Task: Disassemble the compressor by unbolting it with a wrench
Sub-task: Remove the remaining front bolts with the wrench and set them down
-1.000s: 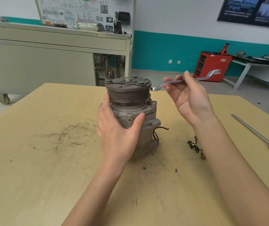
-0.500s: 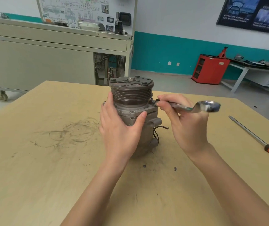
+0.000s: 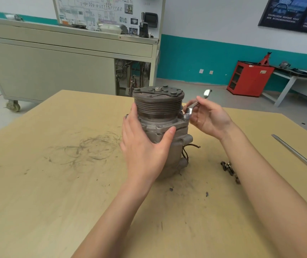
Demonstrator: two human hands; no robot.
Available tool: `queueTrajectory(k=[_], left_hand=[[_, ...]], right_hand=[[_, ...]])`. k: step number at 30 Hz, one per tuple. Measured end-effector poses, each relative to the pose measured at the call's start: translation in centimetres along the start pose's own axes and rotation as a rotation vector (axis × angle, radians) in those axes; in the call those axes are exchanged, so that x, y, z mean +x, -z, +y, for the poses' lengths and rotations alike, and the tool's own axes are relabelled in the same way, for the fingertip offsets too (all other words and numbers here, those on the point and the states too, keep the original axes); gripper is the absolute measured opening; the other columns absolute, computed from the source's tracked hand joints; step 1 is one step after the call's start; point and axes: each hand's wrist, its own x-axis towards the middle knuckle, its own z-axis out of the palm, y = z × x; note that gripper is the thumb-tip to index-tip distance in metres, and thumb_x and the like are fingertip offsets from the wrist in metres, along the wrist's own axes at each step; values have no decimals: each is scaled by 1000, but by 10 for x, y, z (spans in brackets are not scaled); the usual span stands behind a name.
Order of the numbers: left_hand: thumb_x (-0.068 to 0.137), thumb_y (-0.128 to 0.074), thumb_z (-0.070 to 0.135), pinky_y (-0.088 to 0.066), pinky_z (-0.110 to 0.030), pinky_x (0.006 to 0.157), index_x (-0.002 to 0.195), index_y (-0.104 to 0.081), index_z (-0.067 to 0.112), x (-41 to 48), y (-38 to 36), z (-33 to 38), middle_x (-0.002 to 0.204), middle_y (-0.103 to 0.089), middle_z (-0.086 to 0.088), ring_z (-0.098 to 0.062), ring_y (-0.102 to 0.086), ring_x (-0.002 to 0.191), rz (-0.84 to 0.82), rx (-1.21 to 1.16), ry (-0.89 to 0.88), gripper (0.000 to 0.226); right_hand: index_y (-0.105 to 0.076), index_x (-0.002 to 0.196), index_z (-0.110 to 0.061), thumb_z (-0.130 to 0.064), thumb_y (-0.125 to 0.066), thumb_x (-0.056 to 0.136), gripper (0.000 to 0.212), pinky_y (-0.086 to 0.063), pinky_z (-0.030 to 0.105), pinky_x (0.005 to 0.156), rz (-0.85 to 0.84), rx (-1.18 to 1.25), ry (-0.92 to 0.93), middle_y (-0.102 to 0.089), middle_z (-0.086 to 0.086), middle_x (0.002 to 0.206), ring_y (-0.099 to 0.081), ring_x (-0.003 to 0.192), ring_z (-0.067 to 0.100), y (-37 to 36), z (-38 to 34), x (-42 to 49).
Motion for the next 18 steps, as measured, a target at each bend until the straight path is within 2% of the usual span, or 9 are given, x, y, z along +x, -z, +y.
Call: queueTrajectory(k=[2,4,8,11,13,16,18], left_hand=[[73,-59,61,-23,-51,116,154,-16,23,0,0,0,155,-30,-1,-20,-22,146,-3,-2,4,99],[73,-58,61,-23,-50,117,154,-17,22,0,0,1,156,-30,-1,-20,-22,146,-5,2,2,99],[72,-59,60,-23,-49,117,154,-17,22,0,1,2,156,-30,-2,-21,-22,146,-9,1,3,99],[73,-60,58,-24,-50,117,154,-18,20,1,2,2,156,-31,-3,-21,-23,146,-13,-11,1,98],[73,-60,57,-25,-49,116,154,-19,19,2,2,1,155,-32,-3,-21,-25,145,-17,-16,-4,98],[73,-60,57,-25,-49,116,153,-20,20,3,3,2,155,-32,-3,-20,-26,145,-16,-19,-3,97],[73,-60,56,-25,-49,116,153,-19,20,3,2,2,156,-31,-2,-20,-25,145,-17,-22,-2,97]], right_hand=[[-72,69,-13,-26,-43,98,43,-48,14,50,64,61,112,-72,6,75,-61,54,9,-3,-9,1],[-65,75,-8,-25,-41,101,39,-51,15,51,192,22,278,-73,8,75,-66,56,10,-9,-18,-6],[-65,81,-9,-27,-44,101,34,-54,17,54,355,-342,568,-75,6,79,-71,62,17,-29,-15,-40],[-66,83,-11,-20,-47,99,27,-58,24,60,364,-493,702,-74,1,79,-72,68,20,-47,-4,-62],[-66,87,-14,-17,-50,98,20,-59,30,66,358,-543,775,-72,3,83,-73,73,20,-53,2,-71],[-65,91,-21,-27,-52,96,15,-59,37,70,307,-641,900,-70,7,88,-72,78,20,-55,8,-81],[-64,97,-18,-28,-51,96,16,-58,38,72,237,-724,955,-70,5,92,-72,81,19,-54,14,-85]])
